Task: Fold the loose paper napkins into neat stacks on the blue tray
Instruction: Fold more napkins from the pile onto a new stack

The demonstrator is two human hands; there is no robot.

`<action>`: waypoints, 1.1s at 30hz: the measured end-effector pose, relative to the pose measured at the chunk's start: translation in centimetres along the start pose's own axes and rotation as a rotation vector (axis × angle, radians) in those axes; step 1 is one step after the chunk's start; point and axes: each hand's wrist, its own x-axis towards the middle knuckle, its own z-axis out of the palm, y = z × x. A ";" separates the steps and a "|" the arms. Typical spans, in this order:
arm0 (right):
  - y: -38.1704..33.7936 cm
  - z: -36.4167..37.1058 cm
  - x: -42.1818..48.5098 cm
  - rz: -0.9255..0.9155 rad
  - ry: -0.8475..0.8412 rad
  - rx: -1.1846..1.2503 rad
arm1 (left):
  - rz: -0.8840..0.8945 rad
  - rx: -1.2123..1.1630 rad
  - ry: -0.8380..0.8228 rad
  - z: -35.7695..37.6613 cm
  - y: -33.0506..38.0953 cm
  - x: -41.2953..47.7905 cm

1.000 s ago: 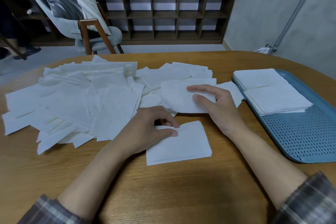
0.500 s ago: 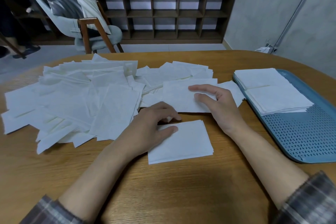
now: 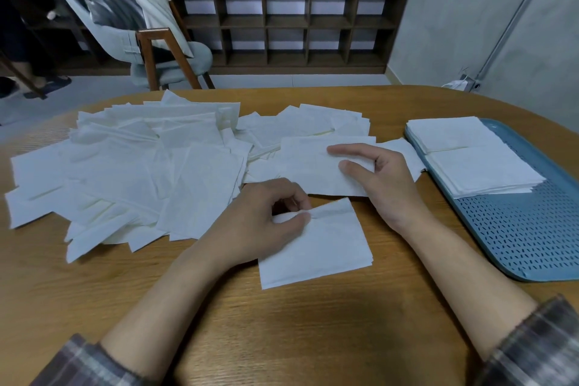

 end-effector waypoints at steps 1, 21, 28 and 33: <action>-0.1 0.0 0.0 0.011 -0.016 0.026 | -0.013 -0.042 0.048 -0.1 0.1 0.0; -1.7 2.0 -1.6 0.088 -0.160 0.125 | -0.067 -0.297 0.488 -0.9 0.7 0.5; -1.6 1.9 -1.5 0.086 -0.142 0.117 | -0.061 -0.217 0.483 -0.5 0.3 0.6; -1.8 1.8 -1.5 0.104 -0.112 0.195 | -0.090 -0.360 0.419 -1.0 0.5 0.8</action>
